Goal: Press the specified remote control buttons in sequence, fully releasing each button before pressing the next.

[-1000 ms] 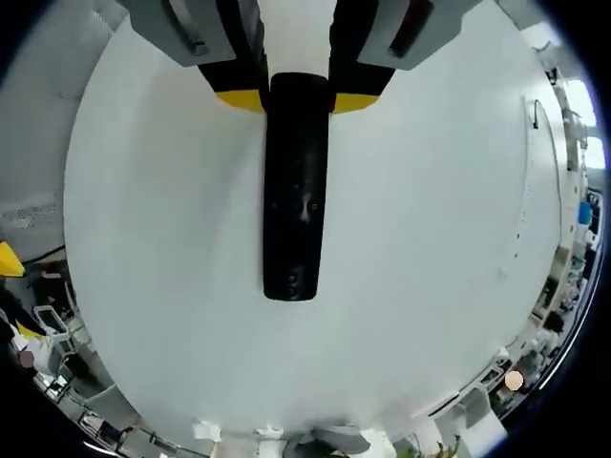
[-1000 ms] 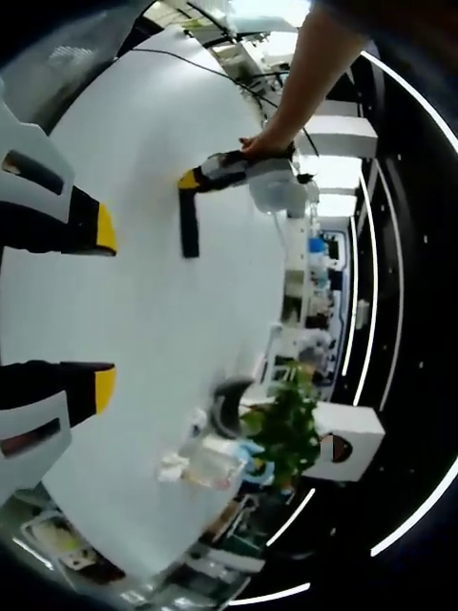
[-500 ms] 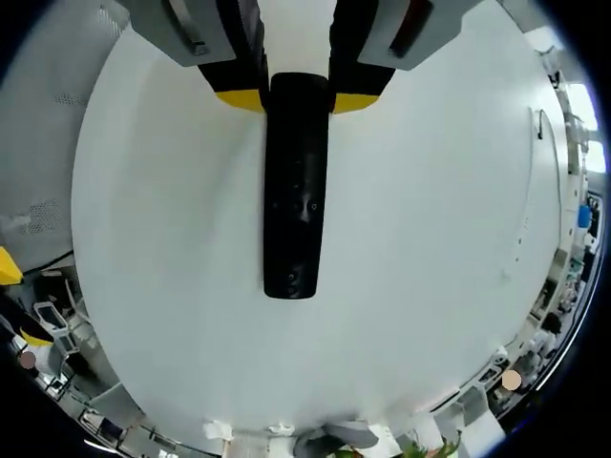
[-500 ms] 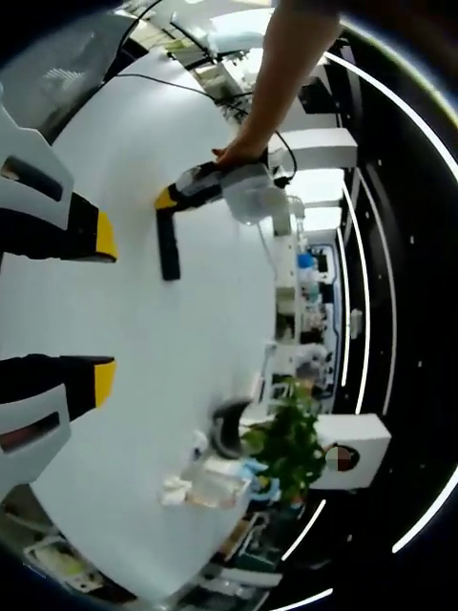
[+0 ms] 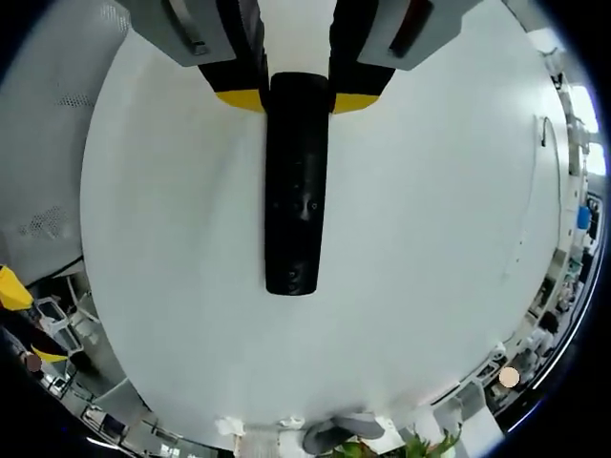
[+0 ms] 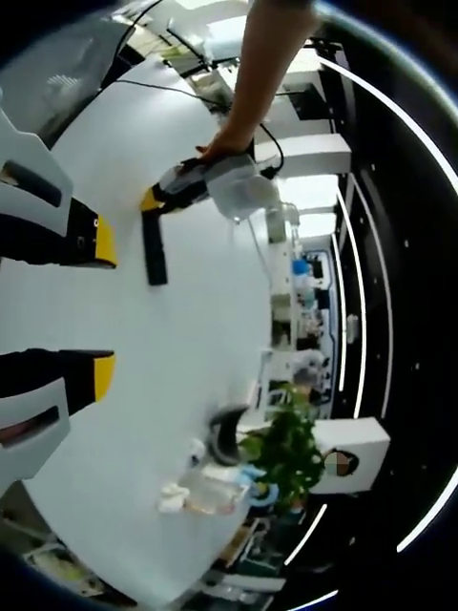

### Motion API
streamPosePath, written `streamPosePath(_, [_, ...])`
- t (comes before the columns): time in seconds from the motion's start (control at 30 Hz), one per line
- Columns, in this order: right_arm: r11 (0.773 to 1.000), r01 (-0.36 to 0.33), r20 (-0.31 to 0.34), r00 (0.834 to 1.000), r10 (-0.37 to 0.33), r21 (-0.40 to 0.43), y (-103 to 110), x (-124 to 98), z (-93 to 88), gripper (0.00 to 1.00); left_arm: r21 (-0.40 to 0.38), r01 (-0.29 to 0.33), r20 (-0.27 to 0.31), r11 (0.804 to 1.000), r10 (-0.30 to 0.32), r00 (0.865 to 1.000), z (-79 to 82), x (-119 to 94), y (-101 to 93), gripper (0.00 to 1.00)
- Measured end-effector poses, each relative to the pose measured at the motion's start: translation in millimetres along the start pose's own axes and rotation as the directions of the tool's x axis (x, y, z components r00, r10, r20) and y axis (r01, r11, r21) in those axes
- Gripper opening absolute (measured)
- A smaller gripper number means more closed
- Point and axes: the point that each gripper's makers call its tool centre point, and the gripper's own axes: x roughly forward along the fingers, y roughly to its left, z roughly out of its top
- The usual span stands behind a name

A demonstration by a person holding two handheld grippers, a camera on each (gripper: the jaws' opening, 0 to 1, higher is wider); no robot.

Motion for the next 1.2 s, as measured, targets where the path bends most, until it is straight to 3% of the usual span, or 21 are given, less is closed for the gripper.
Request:
streamPosePath(0.23, [1.000, -0.005, -0.010, 1.000, 0.005, 0.014, -2, 1, -0.8, 0.29, -0.019, -0.009, 0.008, 1.000, 0.009, 1.000, -2.9, -3, -11.1, 0.23])
streamPosePath(0.33, [0.997, -0.063, 0.001, 0.998, 0.063, 0.042, 8, -1, 2.7, 0.23, -0.021, -0.006, 0.028, 1.000, 0.006, 1.000, -4.7, -3, -14.0, 0.23])
streamPosePath(0.6, [0.998, -0.055, 0.004, 0.999, 0.055, 0.035, 7, 0, 2.2, 0.20, -0.013, -0.007, 0.038, 1.000, 0.008, 0.999, -9.6, -4, -32.6, 0.23])
streamPosePath(0.83, [0.994, -0.077, 0.024, 0.997, 0.075, 0.083, 7, -2, 5.7, 0.12, -0.004, 0.000, 0.024, 1.000, 0.000, 1.000, -10.8, -4, -39.8, 0.23])
streamPosePath(1.0, [0.994, -0.073, 0.046, 0.997, 0.069, 0.083, 6, -3, 8.7, 0.16, 0.027, 0.004, 0.006, 1.000, -0.004, 1.000, -13.7, -5, -50.9, 0.23])
streamPosePath(1.2, [0.995, -0.090, -0.001, 0.996, 0.091, 0.038, 14, 0, 1.1, 0.15, 0.001, -0.004, 0.000, 1.000, 0.004, 1.000, -16.8, -5, -56.0, 0.23])
